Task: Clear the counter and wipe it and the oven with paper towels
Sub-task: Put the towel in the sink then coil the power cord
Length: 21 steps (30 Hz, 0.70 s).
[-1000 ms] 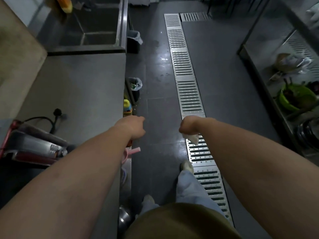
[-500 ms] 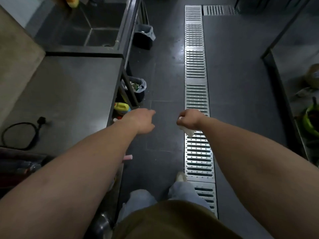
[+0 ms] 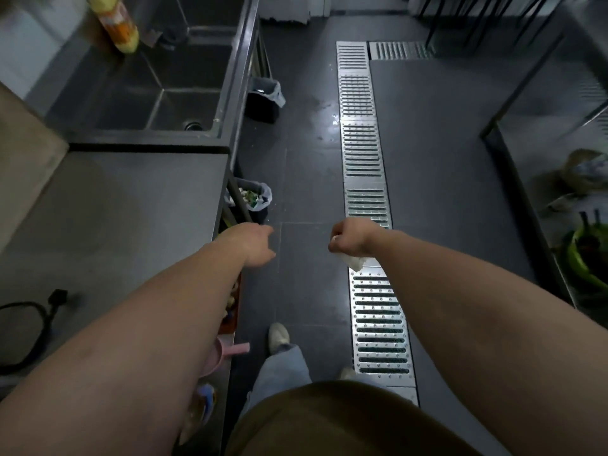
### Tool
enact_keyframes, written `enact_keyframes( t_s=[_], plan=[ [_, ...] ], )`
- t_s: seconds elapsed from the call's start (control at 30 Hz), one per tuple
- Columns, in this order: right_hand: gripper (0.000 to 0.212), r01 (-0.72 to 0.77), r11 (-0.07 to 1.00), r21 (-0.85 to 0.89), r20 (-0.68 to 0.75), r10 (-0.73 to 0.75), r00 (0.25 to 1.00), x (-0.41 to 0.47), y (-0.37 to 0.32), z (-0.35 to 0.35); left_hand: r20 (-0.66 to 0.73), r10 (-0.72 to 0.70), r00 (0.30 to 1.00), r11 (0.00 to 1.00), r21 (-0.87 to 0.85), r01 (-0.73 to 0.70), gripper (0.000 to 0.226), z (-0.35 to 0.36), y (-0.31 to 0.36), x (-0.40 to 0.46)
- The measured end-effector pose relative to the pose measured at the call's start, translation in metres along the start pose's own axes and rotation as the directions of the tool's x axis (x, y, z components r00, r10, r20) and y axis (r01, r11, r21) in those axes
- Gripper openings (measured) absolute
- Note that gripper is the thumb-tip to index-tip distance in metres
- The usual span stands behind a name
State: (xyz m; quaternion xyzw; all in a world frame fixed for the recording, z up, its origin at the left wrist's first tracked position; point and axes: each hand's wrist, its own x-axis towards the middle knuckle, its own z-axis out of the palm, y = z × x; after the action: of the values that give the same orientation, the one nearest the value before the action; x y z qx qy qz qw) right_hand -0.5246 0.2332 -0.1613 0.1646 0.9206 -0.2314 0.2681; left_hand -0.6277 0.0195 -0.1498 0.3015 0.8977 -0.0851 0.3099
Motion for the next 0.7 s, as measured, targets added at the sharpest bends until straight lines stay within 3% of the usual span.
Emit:
enact_keyframes(
  t_s=[0.3, 0.7],
  plan=[
    [0.032, -0.069, 0.997, -0.018, -0.094, 0.067, 0.993, 0.07, -0.053, -0.054, 0.025, 0.027, 0.999, 0.996, 0.08, -0.029, 0.047, -0.06, -0.075, 0.076],
    [0.035, -0.125, 0.982, -0.144, 0.044, 0.133, 0.99, 0.148, -0.027, -0.1, 0.045, 0.158, 0.986, 0.982, 0.098, -0.161, 0.053, -0.109, -0.063, 0.168]
  ],
)
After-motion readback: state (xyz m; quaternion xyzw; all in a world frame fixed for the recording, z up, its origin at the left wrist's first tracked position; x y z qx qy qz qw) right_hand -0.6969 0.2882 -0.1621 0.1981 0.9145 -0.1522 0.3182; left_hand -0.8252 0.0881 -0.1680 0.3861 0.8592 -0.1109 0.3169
